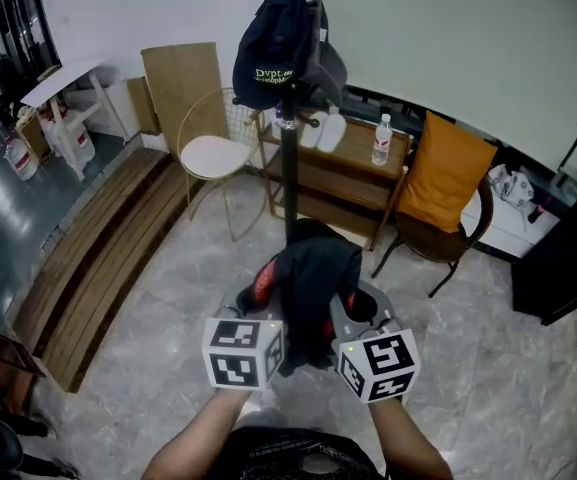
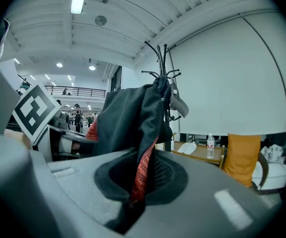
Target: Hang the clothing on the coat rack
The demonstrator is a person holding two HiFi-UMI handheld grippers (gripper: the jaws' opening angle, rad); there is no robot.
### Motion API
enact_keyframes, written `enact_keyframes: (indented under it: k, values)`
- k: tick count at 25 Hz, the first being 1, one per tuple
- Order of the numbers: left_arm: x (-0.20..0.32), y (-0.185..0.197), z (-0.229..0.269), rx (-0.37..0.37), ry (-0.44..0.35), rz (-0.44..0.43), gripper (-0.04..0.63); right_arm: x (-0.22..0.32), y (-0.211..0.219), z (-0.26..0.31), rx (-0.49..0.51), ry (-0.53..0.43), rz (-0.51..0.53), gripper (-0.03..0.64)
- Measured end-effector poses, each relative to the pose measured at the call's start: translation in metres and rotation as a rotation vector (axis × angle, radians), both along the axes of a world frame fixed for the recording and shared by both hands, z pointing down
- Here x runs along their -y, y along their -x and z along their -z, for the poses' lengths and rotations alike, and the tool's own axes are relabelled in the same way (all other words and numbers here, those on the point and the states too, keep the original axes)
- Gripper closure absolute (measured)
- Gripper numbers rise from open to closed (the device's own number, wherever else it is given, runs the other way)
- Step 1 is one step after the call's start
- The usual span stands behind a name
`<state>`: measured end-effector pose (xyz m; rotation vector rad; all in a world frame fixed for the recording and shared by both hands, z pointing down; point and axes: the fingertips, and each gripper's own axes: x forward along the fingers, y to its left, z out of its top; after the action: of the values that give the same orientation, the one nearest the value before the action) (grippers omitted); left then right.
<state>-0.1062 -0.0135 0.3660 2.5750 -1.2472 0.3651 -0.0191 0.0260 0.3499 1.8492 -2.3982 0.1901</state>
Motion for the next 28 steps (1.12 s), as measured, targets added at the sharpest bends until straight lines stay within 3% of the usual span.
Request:
enact_keyframes:
  k: [16,28]
  values:
    - [0.079,0.035,0.008,-0.038,-0.003,-0.082,0.574,0.072,0.037,0.007,-0.046,0.007,-0.082,0.598]
    - [0.110,0.019,0.002,-0.034,0.006,-0.115,0.574,0.097,0.021,0.002,-0.048,0.009,-0.122,0.598]
